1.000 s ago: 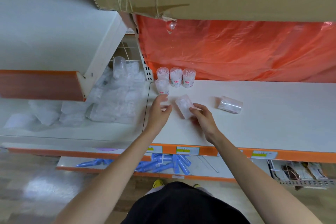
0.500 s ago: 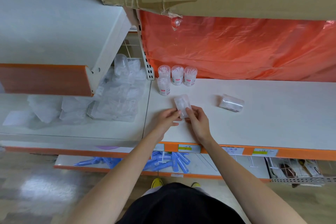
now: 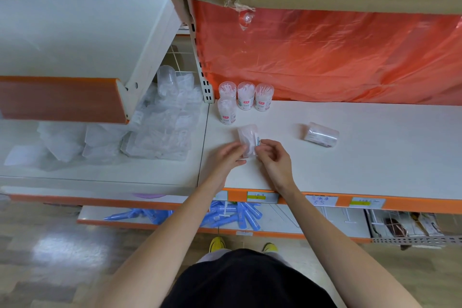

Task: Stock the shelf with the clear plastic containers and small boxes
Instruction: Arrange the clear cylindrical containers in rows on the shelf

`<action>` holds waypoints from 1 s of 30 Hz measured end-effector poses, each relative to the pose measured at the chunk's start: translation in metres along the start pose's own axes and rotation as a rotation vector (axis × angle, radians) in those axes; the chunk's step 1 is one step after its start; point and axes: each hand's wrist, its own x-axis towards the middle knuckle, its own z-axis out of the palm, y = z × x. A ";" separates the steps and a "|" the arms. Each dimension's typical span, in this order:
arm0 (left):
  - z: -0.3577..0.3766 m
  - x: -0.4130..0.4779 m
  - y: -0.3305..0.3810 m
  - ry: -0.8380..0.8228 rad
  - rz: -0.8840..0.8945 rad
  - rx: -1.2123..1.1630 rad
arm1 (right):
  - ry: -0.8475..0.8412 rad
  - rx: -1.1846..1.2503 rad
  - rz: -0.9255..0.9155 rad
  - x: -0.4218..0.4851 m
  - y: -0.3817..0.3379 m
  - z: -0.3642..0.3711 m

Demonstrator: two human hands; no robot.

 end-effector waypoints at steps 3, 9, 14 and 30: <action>0.001 -0.003 0.001 -0.023 0.026 0.016 | -0.018 0.015 -0.007 0.000 -0.001 0.001; -0.002 0.000 0.001 -0.078 0.014 0.036 | -0.025 0.011 -0.009 0.004 0.006 -0.003; -0.007 0.005 0.001 -0.060 -0.017 -0.069 | -0.017 -0.006 -0.003 0.005 0.008 -0.003; -0.003 0.000 0.004 -0.072 -0.020 -0.077 | -0.119 -0.025 -0.037 0.007 0.010 -0.004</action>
